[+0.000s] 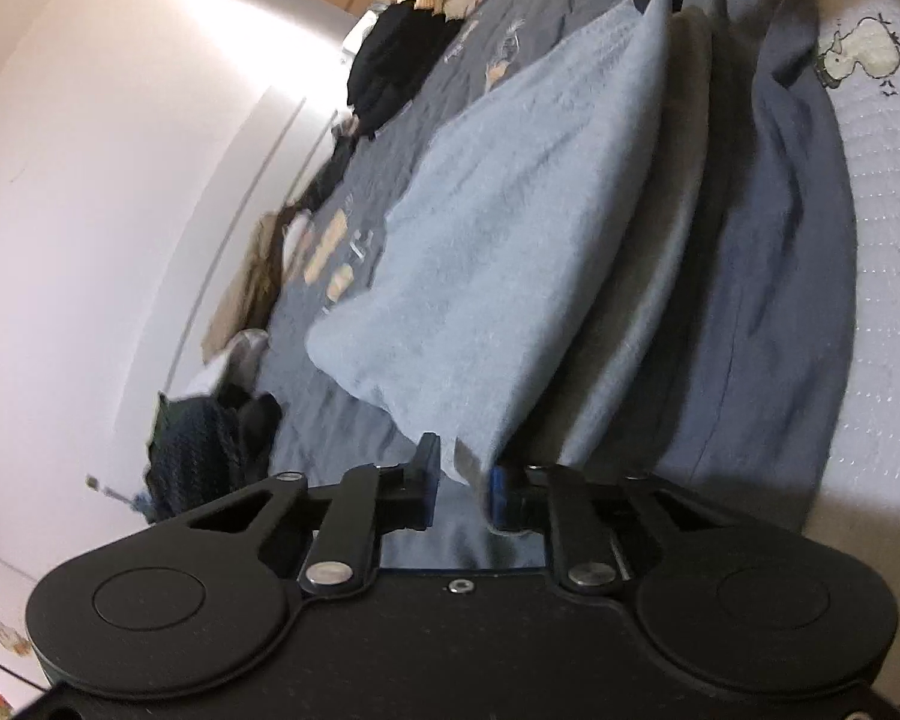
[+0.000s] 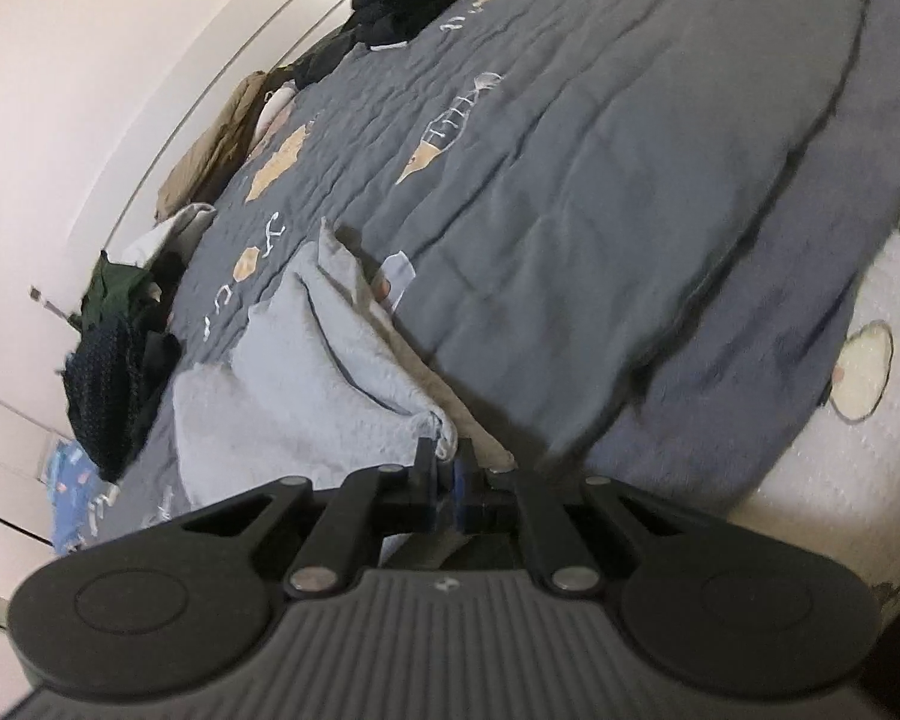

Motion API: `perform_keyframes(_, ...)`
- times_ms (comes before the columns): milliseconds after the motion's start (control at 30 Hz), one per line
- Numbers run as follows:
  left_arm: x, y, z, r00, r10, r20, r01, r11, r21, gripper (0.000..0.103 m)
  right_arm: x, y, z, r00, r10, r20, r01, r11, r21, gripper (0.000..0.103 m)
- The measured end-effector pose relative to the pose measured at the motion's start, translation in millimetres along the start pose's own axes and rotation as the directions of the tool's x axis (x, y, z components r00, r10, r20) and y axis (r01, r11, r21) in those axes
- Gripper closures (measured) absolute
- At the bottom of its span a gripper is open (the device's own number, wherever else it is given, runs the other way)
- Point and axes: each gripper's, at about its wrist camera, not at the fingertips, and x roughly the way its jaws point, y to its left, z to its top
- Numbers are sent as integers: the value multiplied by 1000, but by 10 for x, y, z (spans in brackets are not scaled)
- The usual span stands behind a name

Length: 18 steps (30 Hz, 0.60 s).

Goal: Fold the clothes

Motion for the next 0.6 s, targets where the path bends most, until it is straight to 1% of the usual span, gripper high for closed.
perform_keyframes(33,20,-64,-4,1000,5,-2,-5,1000,27,78,19,5,-8,1000,-8,-4,8,1000,-3,99)
perform_keyframes(100,59,-98,-9,1000,-7,-5,7,998,60,81,50,0,-20,1000,-19,-13,19,1000,-1,98)
perform_keyframes(133,78,-98,-10,1000,-17,-7,17,997,73,88,52,-5,-21,1000,-18,-14,18,1000,3,98)
perform_keyframes(167,87,-77,-19,1000,-19,-5,19,996,86,89,54,-11,-22,1000,-17,-16,17,1000,6,98)
perform_keyframes(233,77,26,-56,1000,-6,-1,6,994,108,89,46,6,-15,1000,2,-19,-2,1000,11,98)
perform_keyframes(333,53,263,-128,1000,19,-24,-16,995,103,93,49,87,-63,998,47,-45,-47,999,-3,98)
perform_keyframes(367,47,326,-155,999,13,-39,-10,995,96,96,54,133,-101,997,60,-58,-61,998,-17,98)
perform_keyframes(433,33,387,-226,996,-27,-81,33,997,71,98,73,207,-180,994,70,-81,-73,997,-37,98)
perform_keyframes(467,14,372,-276,994,-46,-96,52,996,66,98,96,233,-221,993,66,-96,-70,997,-45,98)
perform_keyframes(567,-55,353,-352,988,-111,-108,109,994,-21,98,125,267,-289,992,30,-124,-39,996,-76,98)
perform_keyframes(600,-79,346,-353,986,-122,-111,120,992,-32,97,127,267,-289,989,21,-143,-34,996,-88,97)
